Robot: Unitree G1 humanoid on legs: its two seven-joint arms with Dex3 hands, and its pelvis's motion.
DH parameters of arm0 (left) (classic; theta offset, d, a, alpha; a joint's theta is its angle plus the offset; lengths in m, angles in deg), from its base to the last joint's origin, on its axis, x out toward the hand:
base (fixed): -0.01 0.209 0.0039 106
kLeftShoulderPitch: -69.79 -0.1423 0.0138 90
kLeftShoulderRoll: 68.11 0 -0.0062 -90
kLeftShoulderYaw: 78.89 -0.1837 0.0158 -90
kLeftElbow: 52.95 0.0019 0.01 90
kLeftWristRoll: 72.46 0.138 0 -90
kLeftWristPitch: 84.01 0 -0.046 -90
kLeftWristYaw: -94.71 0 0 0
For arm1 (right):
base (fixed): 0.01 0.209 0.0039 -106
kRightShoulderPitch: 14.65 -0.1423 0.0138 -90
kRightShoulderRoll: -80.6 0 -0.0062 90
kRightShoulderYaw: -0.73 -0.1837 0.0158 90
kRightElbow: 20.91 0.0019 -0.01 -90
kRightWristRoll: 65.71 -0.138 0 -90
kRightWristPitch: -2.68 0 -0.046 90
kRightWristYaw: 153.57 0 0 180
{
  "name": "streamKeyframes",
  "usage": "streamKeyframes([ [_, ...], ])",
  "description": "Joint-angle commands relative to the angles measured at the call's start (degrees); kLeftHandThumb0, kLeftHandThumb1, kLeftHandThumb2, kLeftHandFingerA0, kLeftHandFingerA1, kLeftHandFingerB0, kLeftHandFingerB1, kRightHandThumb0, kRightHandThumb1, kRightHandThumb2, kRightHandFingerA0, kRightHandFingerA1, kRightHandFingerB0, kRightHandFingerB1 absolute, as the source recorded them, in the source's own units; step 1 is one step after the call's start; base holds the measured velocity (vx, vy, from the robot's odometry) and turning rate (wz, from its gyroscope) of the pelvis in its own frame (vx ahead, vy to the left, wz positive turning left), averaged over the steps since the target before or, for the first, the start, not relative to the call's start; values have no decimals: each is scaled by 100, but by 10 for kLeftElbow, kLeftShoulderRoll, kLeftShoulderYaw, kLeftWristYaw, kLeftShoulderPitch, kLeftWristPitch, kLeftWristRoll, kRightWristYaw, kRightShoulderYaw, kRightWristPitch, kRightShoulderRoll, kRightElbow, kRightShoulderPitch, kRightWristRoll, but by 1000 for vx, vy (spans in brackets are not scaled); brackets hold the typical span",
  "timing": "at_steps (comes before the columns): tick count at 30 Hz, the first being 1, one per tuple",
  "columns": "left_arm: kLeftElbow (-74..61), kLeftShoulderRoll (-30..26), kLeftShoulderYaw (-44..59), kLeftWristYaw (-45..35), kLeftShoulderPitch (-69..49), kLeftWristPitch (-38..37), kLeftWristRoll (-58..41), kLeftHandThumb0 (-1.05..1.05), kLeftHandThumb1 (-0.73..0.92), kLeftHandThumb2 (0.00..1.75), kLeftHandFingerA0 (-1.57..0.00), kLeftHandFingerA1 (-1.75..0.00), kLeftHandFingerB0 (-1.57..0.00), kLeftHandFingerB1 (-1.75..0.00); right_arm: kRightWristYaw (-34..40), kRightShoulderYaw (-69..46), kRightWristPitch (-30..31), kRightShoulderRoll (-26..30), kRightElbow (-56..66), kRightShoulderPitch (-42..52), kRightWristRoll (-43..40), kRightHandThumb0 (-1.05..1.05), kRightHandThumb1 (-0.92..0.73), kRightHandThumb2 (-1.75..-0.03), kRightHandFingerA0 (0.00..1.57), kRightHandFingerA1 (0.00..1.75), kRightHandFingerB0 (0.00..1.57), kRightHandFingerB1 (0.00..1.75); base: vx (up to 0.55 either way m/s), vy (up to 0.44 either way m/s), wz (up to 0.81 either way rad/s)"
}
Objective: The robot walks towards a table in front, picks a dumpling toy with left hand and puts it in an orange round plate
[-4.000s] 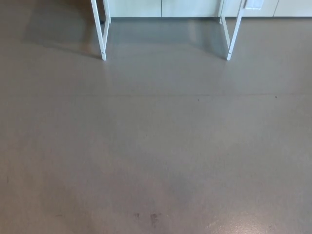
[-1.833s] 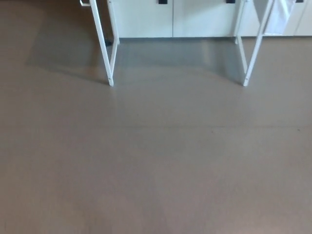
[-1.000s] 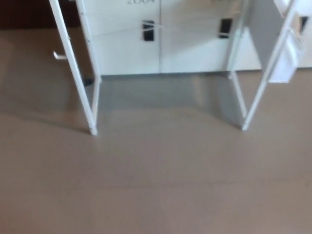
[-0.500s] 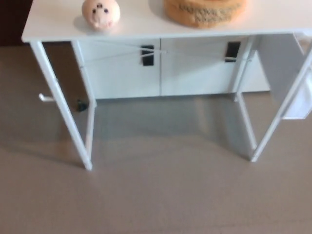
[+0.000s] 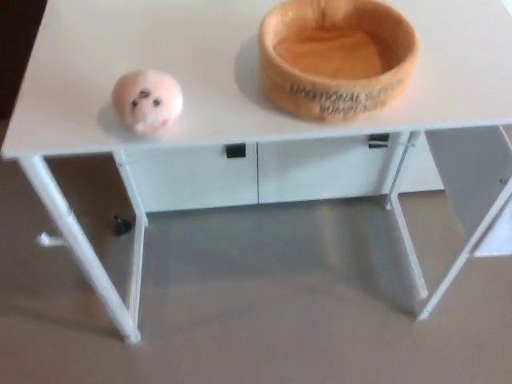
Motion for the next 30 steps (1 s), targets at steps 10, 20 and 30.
streamKeyframes([
  [10,18,-16,-20,25,-5,-3,25,-12,37,83,-35,-58,-23,-50,5,3,-32,11,-33,0,0,-26,-46,-54,54,47,38,37,210,-46,-2],
  [20,-2,-22,-15,17,5,-5,14,-12,39,85,-30,-57,-21,-50,14,6,-26,6,-10,-7,0,-24,-47,-53,56,48,39,38,99,191,-7],
  [30,-19,-26,-14,16,19,9,14,-10,39,84,-30,-56,-21,-49,14,5,-19,-2,-3,-21,-5,-26,-46,-53,55,47,39,37,60,-104,5],
])
